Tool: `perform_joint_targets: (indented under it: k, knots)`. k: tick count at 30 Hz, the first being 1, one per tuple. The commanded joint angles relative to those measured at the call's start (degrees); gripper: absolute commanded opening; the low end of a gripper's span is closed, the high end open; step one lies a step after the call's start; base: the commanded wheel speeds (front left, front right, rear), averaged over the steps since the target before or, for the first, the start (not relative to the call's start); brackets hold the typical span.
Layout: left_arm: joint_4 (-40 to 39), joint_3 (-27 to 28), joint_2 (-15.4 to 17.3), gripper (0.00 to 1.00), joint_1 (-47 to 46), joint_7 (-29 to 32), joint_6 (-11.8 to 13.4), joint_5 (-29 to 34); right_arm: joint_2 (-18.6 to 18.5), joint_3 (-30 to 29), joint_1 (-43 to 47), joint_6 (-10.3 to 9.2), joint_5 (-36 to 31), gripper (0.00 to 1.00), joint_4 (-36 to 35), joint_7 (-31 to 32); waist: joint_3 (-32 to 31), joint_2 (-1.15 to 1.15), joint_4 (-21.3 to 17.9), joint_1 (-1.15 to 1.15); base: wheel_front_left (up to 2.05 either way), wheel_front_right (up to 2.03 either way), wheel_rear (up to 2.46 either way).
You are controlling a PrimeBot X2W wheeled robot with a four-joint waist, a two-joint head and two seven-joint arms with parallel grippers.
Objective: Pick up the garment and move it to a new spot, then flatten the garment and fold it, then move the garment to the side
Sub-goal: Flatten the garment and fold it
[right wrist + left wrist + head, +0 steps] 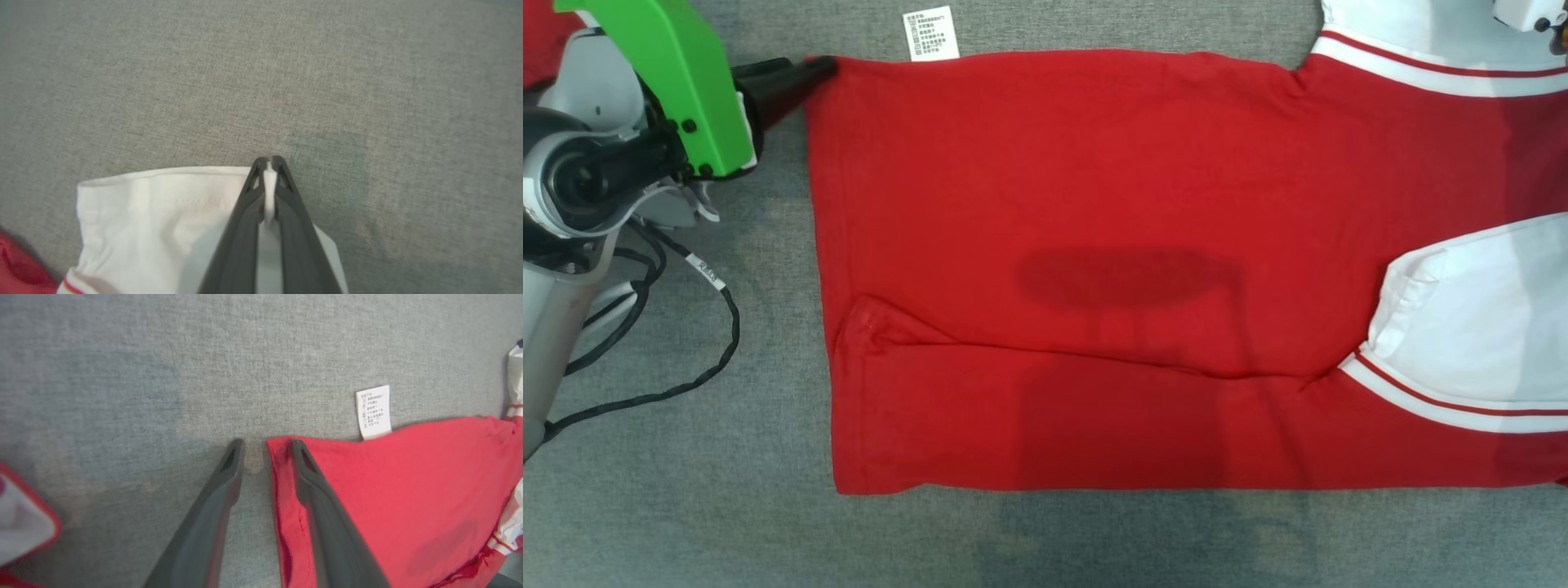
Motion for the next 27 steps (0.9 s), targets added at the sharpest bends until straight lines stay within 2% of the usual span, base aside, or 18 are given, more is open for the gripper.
perform_joint_targets:
  k: [1,7,9,10,11,17,22,27]
  knots:
    - [0.82,-0.68,-0.85,0.0,1.89,0.19,-0.56,-0.41,0.43,0.46,0.94,0.02,0.83,0.0,-0.21,-0.52,-0.15,0.0,-0.48,0.0,0.0,0.0,0.0]
    - [1.18,1.07,-1.26,0.0,3.29,-3.0,-2.0,-1.44,-0.43,-0.6,2.15,0.02,4.98,0.0,-3.1,-4.05,-2.4,0.0,-0.97,0.0,0.0,0.0,0.0]
    - [1.01,1.97,-1.32,0.0,4.61,-5.11,-2.85,-1.65,-1.92,-1.0,4.09,0.02,7.15,0.0,-5.63,-5.51,-3.89,0.0,-0.94,0.0,0.0,0.0,0.0]
    - [0.26,1.9,-0.67,0.0,6.91,-7.12,-4.14,-0.91,-3.46,-1.17,6.69,0.02,9.14,0.0,-8.77,-6.74,-5.59,0.0,-1.18,0.0,0.0,0.0,0.0]
    - [0.26,1.9,-0.67,0.0,6.91,-7.12,-4.14,-0.91,-3.46,-1.17,6.69,0.02,9.14,0.0,-8.77,-6.74,-5.59,0.0,-1.18,0.0,0.0,0.0,0.0]
    - [-4.57,1.3,0.46,0.0,15.3,-13.23,-6.65,0.77,-8.72,-4.32,17.53,0.02,14.41,0.0,-18.21,-10.15,-11.0,0.0,-1.68,0.0,0.0,0.0,0.0]
    - [-9.69,2.28,2.55,0.0,23.02,-18.7,-5.73,2.28,-11.1,-9.33,29.13,0.02,16.89,0.0,-25.4,-12.84,-14.96,0.0,-1.81,0.0,0.0,0.0,0.0]
    - [-13.06,3.25,3.57,0.0,29.81,-24.46,-4.33,3.48,-10.3,-13.21,41.22,0.02,17.72,0.0,-32.62,-15.49,-17.35,0.0,-1.87,0.0,0.0,0.0,0.0]
